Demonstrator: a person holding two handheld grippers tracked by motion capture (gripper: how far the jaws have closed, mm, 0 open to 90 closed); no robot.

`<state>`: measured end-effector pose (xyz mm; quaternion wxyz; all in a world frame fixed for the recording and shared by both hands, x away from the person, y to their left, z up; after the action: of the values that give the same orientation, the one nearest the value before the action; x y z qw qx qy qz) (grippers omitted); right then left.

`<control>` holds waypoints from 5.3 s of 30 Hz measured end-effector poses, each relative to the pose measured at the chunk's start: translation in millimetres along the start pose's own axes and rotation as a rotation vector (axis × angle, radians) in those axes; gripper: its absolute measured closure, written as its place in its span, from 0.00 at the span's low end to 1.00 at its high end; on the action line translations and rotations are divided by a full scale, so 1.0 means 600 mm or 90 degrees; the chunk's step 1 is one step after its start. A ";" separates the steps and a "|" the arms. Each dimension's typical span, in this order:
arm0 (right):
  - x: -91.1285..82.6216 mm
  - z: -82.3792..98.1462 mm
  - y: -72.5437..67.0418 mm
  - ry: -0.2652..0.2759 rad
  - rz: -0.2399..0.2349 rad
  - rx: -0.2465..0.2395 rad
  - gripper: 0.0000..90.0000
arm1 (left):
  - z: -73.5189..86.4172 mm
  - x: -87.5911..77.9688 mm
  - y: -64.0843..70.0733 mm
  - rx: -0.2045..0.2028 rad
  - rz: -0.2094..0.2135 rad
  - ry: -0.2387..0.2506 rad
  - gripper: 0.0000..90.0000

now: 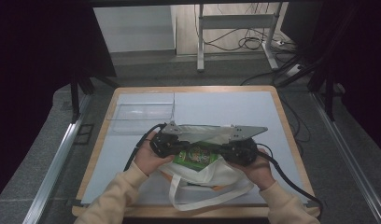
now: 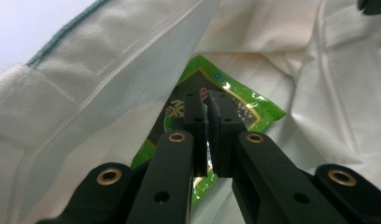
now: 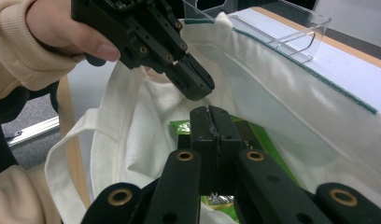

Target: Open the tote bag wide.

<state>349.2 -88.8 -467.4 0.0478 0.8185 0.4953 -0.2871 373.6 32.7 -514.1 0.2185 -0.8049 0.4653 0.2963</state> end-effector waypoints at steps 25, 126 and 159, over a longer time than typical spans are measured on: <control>0.030 0.040 0.004 -0.071 0.013 0.000 0.98 | -0.011 0.072 -0.039 -0.015 -0.046 -0.106 0.98; 0.049 0.135 -0.027 -0.211 -0.050 0.005 0.98 | -0.043 0.075 -0.044 -0.044 -0.030 -0.056 0.99; 0.002 0.071 -0.008 -0.103 -0.022 0.015 0.98 | 0.022 -0.116 0.011 -0.015 -0.038 0.083 0.98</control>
<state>327.4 -100.9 -502.1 0.0726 0.7844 0.5007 -0.3587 337.3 81.0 -476.7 0.1869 -0.8386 0.4506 0.2425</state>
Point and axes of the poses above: each handheld gripper's, and its own axes: x roughly forward along the jaws, z roughly out of its underside, y roughly to its right, the point moved 10 cm from there along x, roughly forward along the jaws, and after that the axes turned 11 degrees about x, right-handed, at the moved point
